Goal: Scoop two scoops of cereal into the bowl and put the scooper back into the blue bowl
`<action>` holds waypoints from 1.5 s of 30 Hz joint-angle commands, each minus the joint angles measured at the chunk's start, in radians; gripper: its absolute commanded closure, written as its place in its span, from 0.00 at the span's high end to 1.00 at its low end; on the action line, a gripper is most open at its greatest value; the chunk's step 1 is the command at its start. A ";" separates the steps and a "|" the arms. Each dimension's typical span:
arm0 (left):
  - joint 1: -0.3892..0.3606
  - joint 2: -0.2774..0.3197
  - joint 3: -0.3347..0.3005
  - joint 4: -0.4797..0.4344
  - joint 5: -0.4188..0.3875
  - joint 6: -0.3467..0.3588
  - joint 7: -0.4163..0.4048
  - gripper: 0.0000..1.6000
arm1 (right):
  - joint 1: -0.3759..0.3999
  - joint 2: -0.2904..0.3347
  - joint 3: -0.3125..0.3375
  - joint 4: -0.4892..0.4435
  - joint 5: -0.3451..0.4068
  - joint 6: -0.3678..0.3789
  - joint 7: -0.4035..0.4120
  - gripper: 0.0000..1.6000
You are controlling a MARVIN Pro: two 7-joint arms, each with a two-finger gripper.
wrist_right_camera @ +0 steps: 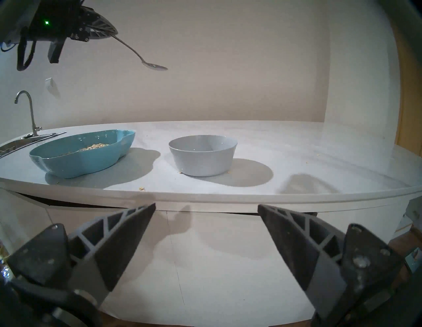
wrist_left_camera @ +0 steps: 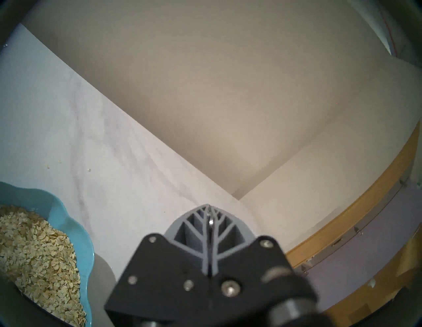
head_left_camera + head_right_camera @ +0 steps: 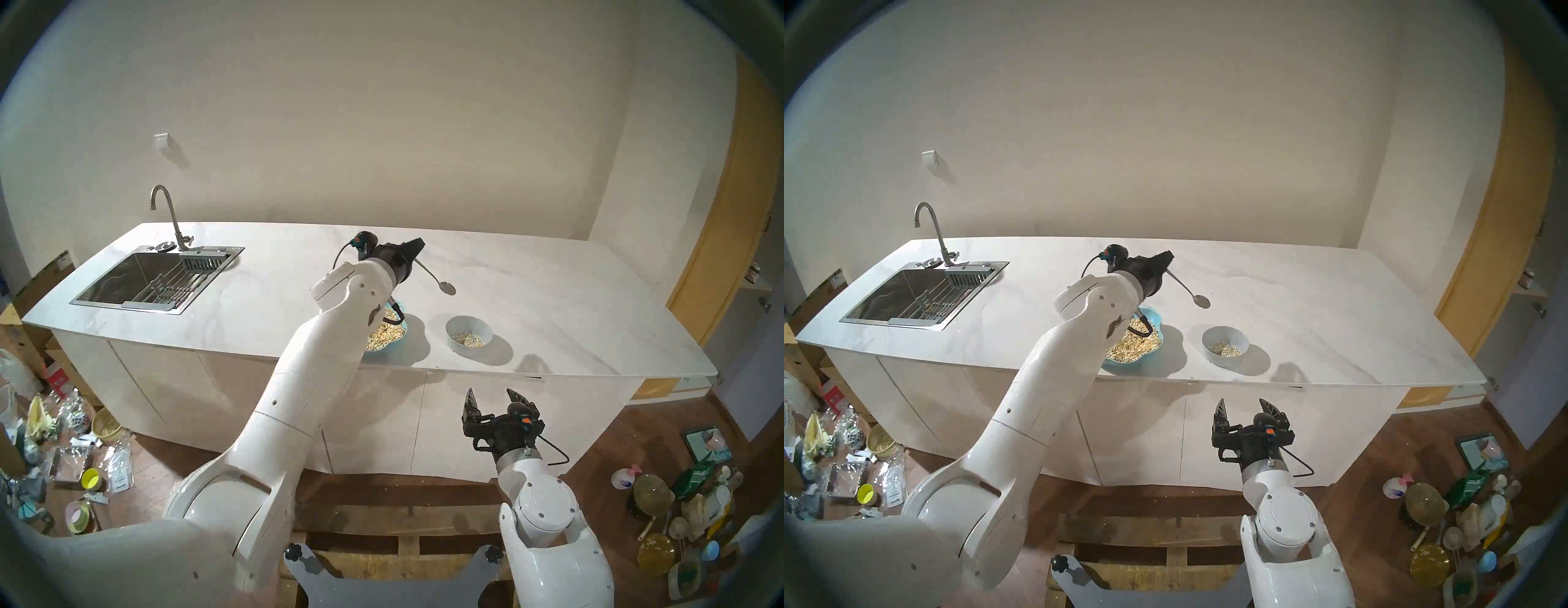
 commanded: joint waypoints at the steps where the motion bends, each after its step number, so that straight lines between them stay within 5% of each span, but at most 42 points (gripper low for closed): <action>1: -0.011 0.018 -0.025 -0.038 -0.015 0.026 0.007 0.00 | 0.005 -0.001 0.000 -0.026 0.000 -0.002 0.000 1.00; 11: 0.092 0.117 -0.103 -0.150 0.015 0.015 -0.026 0.00 | 0.005 -0.001 0.000 -0.024 0.000 -0.003 0.000 1.00; 23: 0.162 0.234 -0.151 -0.182 -0.021 -0.004 -0.064 0.00 | 0.005 -0.001 0.000 -0.025 0.000 -0.003 -0.001 1.00; 45: 0.248 0.287 -0.215 -0.096 -0.011 -0.108 -0.121 0.00 | 0.005 -0.001 0.000 -0.026 0.000 -0.002 -0.001 1.00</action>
